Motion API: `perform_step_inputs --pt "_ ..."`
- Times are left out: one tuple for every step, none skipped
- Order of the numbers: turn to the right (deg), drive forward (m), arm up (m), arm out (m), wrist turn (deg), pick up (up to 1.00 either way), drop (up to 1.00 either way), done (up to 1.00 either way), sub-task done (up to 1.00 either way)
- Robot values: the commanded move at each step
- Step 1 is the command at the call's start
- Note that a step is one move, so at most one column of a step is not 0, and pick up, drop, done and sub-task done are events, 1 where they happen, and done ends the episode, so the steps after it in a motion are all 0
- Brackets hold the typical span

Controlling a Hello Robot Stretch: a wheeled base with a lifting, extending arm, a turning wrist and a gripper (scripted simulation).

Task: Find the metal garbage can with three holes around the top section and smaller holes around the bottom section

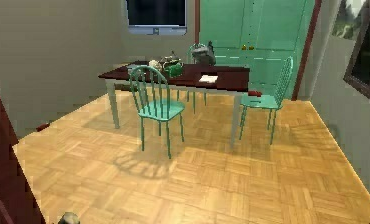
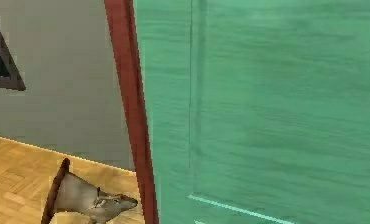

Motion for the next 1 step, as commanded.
perform_step_inputs --pt "0.0 0.5 0.0 0.0 0.0 0.0 0.0 0.0 0.0"
